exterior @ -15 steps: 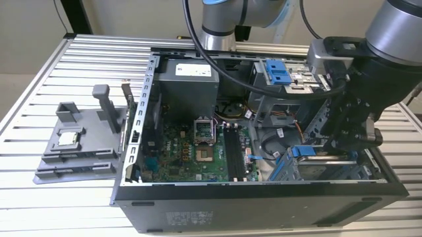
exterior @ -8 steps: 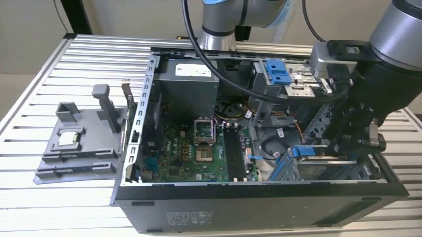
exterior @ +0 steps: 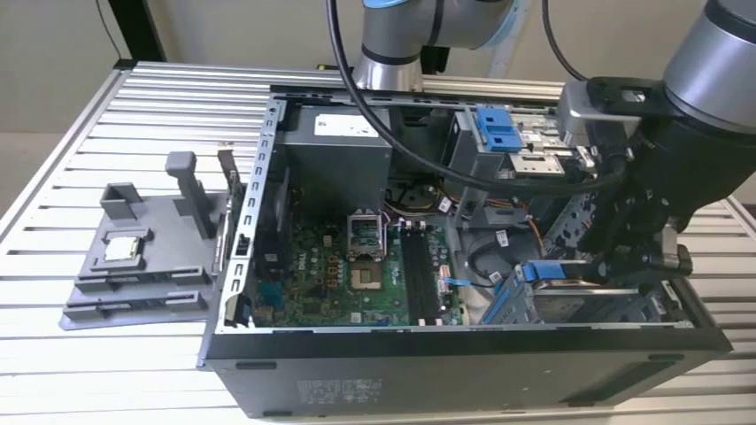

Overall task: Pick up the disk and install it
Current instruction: 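Insert the first disk wire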

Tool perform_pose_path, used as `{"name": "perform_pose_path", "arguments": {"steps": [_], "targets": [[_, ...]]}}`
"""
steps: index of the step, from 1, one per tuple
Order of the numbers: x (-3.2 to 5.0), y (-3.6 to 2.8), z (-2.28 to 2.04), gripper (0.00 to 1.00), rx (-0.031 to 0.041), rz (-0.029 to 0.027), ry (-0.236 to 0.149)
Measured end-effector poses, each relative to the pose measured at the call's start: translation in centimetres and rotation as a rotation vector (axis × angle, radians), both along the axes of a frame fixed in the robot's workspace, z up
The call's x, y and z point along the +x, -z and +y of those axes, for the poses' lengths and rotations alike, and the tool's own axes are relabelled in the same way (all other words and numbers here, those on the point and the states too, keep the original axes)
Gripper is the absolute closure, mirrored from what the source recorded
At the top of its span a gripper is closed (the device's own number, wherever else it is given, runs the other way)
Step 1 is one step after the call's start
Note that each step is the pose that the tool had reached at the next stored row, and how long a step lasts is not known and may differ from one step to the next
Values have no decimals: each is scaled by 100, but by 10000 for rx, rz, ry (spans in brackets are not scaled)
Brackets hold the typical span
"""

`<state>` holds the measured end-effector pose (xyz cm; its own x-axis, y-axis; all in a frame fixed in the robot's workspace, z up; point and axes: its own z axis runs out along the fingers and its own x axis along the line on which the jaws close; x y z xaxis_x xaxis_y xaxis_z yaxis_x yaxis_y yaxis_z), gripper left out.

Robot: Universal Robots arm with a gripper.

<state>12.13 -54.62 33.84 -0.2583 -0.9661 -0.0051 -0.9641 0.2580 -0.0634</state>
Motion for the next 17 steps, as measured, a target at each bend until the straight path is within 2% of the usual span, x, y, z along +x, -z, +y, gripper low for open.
{"name": "perform_pose_path", "arguments": {"steps": [3,4,17], "targets": [[0,0,0,0,-2,0,0],[0,0,0,100,-1,0,0],[0,2,0,100,2,0,0]]}}
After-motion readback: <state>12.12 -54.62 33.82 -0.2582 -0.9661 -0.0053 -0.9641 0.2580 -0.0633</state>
